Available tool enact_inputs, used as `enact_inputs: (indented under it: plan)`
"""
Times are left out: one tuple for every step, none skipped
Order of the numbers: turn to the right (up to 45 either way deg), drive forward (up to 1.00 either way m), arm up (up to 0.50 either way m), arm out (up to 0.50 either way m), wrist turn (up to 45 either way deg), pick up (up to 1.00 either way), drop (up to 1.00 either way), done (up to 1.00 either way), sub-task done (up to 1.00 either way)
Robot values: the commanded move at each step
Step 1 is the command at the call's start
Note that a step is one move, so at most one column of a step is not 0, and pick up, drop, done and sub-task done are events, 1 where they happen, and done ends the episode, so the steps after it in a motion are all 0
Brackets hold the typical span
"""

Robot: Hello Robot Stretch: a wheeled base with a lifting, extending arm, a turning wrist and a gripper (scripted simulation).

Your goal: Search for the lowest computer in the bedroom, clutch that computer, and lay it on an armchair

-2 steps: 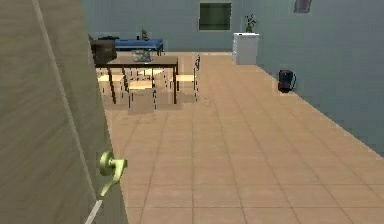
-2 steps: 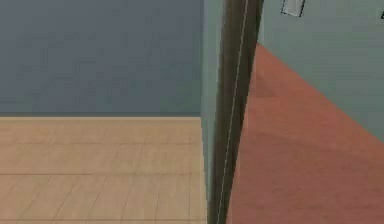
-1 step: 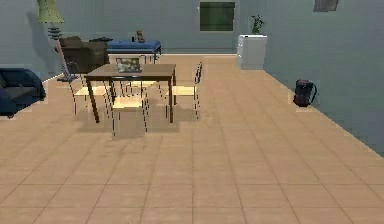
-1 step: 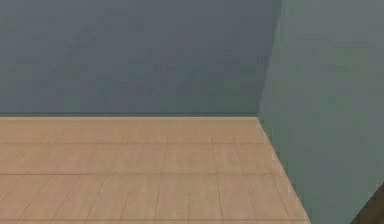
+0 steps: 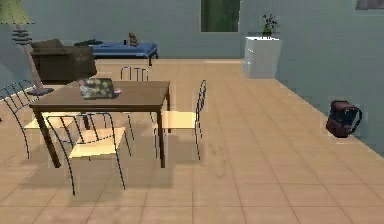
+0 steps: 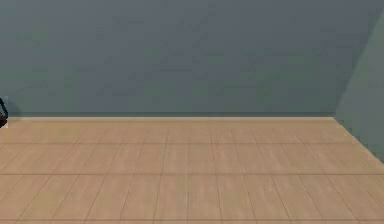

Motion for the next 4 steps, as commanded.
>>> enact_inputs:
  plan:
    - [0.0,1.00,0.00,0.00,0.0,0.00,0.00,0.00,0.00]
    - [-6.0,0.00,0.00,0.00,0.0,0.00,0.00,0.00,0.00]
    - [0.0,0.40,0.00,0.00,0.0,0.00,0.00,0.00,0.00]
    - [45.0,0.00,0.00,0.00,0.0,0.00,0.00,0.00,0.00]
